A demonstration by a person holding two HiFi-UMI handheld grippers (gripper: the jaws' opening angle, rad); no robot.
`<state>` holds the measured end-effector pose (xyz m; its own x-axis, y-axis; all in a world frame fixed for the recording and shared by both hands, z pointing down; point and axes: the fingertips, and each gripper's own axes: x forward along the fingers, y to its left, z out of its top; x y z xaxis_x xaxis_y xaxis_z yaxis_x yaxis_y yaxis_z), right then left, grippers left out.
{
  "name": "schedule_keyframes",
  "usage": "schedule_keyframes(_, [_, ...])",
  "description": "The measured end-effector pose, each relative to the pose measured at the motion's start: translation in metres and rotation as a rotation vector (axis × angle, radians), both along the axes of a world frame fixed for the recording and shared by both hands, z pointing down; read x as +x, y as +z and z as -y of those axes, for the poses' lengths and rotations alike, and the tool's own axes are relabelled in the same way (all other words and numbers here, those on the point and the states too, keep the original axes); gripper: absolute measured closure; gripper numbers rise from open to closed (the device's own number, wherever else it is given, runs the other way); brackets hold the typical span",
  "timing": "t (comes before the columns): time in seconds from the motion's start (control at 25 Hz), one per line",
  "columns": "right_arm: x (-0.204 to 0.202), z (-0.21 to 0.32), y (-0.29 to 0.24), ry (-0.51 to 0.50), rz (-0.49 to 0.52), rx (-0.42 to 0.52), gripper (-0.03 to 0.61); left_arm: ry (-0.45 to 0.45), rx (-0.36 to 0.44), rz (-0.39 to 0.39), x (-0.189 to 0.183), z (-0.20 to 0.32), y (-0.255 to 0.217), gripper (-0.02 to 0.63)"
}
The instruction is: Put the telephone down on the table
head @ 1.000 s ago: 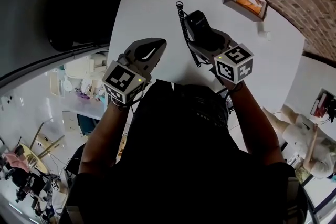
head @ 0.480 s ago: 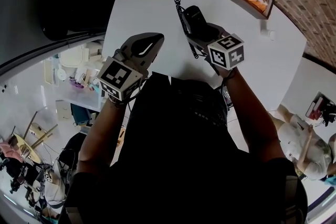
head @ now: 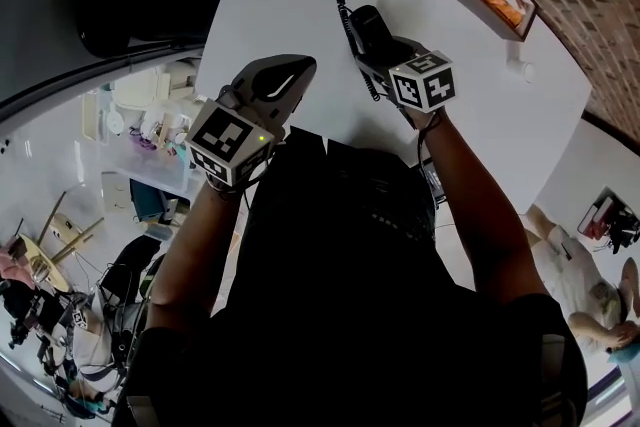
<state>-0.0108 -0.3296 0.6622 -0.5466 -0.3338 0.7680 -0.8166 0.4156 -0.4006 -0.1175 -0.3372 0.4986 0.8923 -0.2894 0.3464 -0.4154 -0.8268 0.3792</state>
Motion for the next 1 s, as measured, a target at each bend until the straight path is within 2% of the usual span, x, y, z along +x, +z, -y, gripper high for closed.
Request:
schedule_keyframes(0.48, [0.003, -0.007, 0.053, -0.019, -0.052, -0.088, 0.304, -0.021, -0.028, 0.001, -0.004, -0.007, 0.005, 0.606])
schedule_keyframes(1.0, [0.009, -0.006, 0.071, -0.039, -0.129, -0.084, 0.304, -0.012, -0.027, -0.001, 0.004, -0.017, 0.007, 0.606])
